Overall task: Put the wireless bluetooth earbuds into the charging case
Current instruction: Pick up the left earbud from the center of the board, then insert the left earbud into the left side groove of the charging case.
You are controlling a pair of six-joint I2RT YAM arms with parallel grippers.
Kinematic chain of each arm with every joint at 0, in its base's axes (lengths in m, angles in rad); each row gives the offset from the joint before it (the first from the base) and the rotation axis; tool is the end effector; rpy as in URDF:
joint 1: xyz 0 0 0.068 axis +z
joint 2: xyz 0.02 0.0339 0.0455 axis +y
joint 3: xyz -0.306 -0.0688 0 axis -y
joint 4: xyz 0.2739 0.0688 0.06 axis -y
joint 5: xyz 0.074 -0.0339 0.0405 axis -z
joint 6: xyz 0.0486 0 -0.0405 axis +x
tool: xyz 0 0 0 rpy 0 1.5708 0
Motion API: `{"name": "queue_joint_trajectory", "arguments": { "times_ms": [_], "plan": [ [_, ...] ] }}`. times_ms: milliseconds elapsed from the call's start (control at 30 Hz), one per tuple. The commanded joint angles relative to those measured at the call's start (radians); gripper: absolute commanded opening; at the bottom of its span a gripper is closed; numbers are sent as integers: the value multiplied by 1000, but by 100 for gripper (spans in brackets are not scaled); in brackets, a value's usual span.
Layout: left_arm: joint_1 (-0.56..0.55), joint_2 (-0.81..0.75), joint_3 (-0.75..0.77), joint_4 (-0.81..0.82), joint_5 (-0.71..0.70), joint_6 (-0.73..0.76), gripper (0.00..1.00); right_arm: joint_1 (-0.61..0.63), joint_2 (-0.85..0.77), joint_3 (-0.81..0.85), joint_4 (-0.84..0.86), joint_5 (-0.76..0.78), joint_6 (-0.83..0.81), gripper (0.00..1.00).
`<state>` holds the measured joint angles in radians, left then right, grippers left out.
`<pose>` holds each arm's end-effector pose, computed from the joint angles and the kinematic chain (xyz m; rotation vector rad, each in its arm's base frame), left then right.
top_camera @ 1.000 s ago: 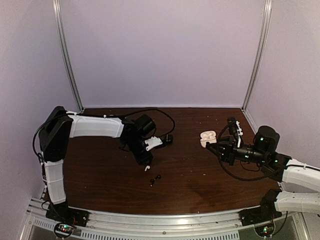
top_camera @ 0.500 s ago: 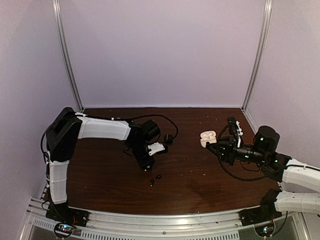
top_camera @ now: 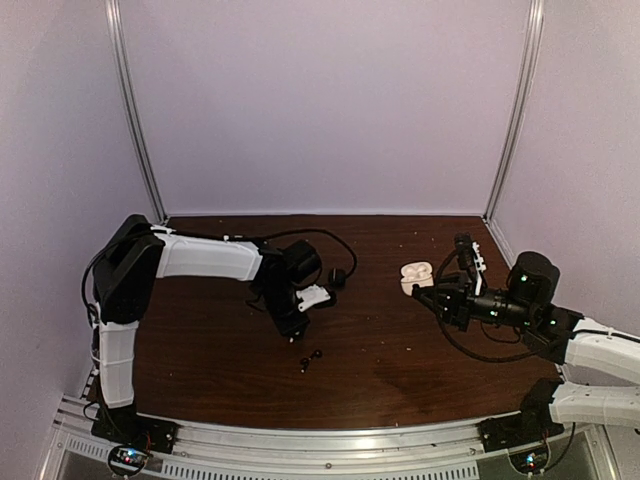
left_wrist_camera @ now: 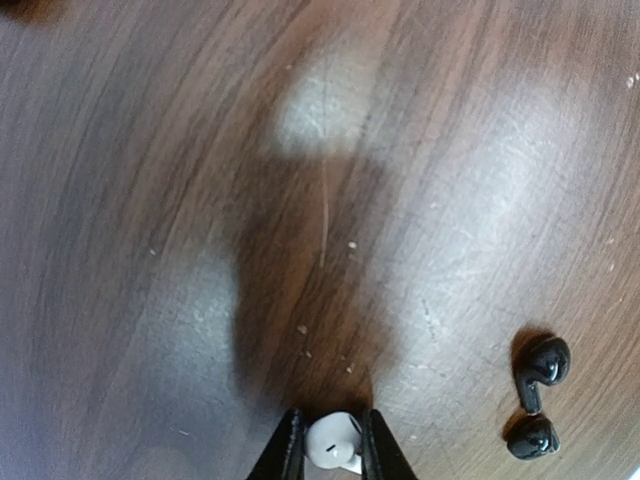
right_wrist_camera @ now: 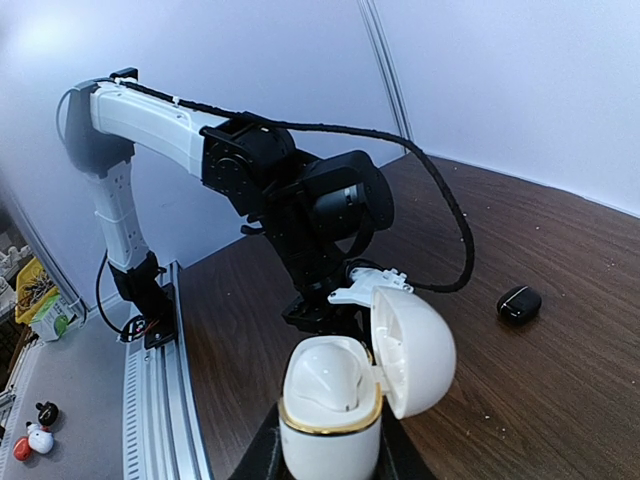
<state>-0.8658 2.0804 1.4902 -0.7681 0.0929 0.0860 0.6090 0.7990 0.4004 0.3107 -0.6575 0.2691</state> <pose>0.2921 -0.3503 0.1584 1.3738 2.6334 -0.2481 0.1424 0.1355 0.2719 -0.8133 1.5903 1.1901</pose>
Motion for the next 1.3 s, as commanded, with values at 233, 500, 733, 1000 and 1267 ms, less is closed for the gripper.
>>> {"name": "queue_joint_trajectory", "arguments": {
  "times_ms": [233,500,733,1000,1267],
  "plan": [
    [-4,-206,-112,261,-64,-28,7,-6,-6,-10,39,3,-5,0],
    [-12,-503,-279,583,-55,-20,8,4,59,-5,172,-22,-41,0],
    [-79,-717,-431,877,-13,60,9,60,151,22,316,-20,-137,0],
    [-201,-810,-498,1081,19,150,9,172,240,67,398,42,-297,0],
    [-295,-786,-518,1186,22,234,9,239,313,112,459,91,-335,0]
  ]
}}
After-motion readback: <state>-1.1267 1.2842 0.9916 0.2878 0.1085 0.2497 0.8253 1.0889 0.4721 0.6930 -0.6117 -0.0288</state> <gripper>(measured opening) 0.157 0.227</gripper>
